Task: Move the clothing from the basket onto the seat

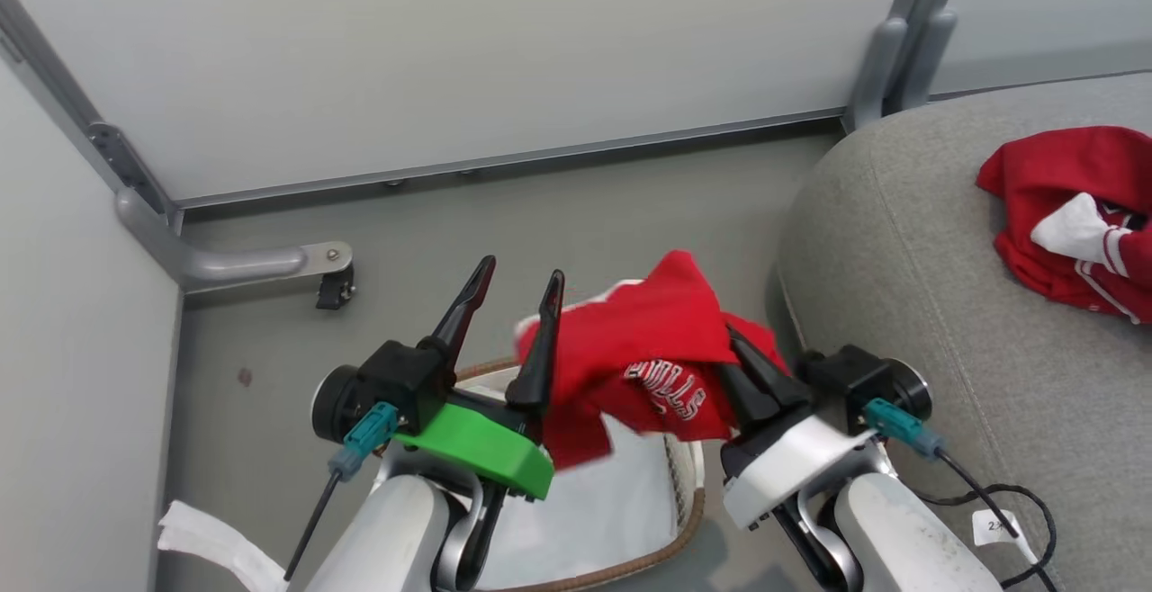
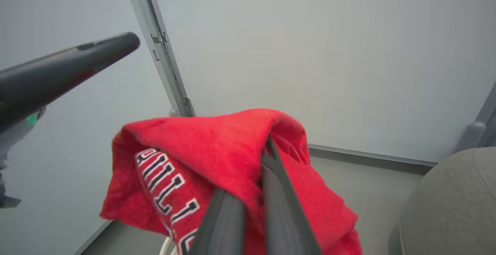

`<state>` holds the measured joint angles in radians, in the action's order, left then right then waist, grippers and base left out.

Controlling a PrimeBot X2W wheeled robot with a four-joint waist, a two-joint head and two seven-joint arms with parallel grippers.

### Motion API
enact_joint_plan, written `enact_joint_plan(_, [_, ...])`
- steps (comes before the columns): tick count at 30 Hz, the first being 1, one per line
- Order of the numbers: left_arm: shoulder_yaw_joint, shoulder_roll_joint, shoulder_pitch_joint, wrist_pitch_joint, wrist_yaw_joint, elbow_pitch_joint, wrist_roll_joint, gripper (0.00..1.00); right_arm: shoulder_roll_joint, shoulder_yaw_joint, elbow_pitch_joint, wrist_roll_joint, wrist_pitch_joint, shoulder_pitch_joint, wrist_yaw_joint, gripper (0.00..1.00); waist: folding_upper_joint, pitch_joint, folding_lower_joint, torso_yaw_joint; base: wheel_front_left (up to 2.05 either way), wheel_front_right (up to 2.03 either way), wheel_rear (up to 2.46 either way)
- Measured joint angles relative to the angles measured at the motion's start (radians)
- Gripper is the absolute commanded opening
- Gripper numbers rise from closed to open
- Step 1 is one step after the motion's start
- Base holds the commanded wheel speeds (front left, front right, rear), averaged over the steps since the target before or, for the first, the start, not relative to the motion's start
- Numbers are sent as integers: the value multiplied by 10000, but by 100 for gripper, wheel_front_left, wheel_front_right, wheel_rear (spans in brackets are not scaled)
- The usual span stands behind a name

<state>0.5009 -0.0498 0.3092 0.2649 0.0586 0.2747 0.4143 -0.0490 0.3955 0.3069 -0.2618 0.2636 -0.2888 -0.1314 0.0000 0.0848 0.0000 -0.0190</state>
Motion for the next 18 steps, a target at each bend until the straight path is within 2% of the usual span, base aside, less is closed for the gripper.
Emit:
enact_joint_plan(9, [-951, 4, -523, 0, 295, 151, -717, 100, -4, -945, -1342, -79, -4, 674, 0, 0, 0, 93, 0, -1197, 0, 0, 0])
enact_joint_plan(18, [-1409, 6, -929, 0, 472, 123, -1104, 100, -12, -1601, -1718, -73, -4, 1067, 0, 0, 0, 197, 0, -2971, 0, 0, 0])
